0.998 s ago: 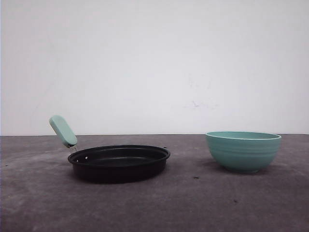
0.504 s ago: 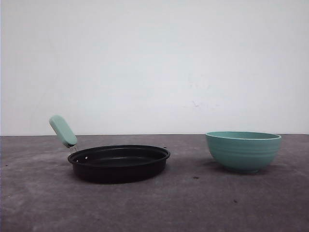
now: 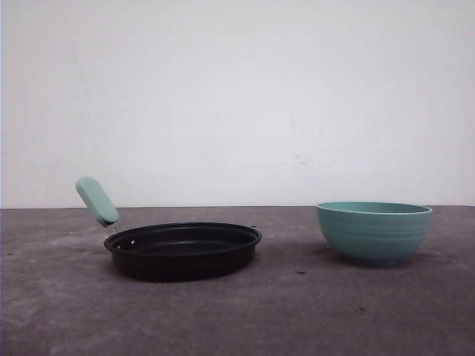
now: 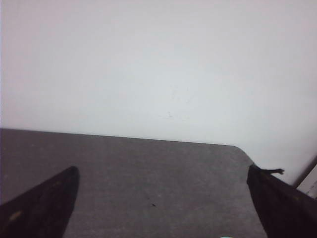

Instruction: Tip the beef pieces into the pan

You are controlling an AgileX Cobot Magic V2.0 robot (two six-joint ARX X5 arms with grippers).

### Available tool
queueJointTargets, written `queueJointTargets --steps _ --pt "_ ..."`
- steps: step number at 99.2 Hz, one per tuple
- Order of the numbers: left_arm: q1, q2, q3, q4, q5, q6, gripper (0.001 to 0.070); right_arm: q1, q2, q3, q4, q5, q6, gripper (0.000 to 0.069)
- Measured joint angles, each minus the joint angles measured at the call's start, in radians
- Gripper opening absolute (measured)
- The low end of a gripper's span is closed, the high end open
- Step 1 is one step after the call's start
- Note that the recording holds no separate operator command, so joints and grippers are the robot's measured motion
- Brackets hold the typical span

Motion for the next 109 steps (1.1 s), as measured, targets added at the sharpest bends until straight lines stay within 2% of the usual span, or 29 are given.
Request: queueJointTargets --steps 10,20,30,45,55,85,98,109 --pt "-0.01 0.016 -0.067 0.015 -0.001 -0.024 0.067 0.0 0.001 0.0 -0.035 0.003 -0.006 0.0683" --pt "-0.013 0.034 -0.209 0.056 -0.013 -0.056 0.067 0.0 0.001 0.0 -0.053 0.003 -0.016 0.0683" --pt "-0.014 0.057 -0.393 0.15 -0.008 -0.132 0.067 0.0 -0.002 0.0 -0.071 0.003 -0.024 0.0683" --pt "-0.026 0.072 -0.681 0.368 0.024 -0.293 0.067 0.0 -0.006 0.0 -0.124 0.003 -0.042 0.0683" --pt "-0.04 0.133 -0.793 0.49 0.033 -0.348 0.067 0.0 -0.011 0.0 -0.157 0.004 -0.047 0.0683" --pt "-0.13 0.424 -0.816 0.824 0.073 -0.377 0.0626 0.0 -0.018 0.0 -0.185 0.004 -0.049 0.0683" --pt "-0.144 0.555 -0.816 0.894 0.071 -0.383 0.0625 0.0 -0.018 0.0 -0.221 0.004 -0.049 0.0683" --pt "-0.146 0.64 -0.815 0.954 0.06 -0.412 0.0624 0.0 -0.018 0.0 -0.256 0.004 -0.049 0.0683"
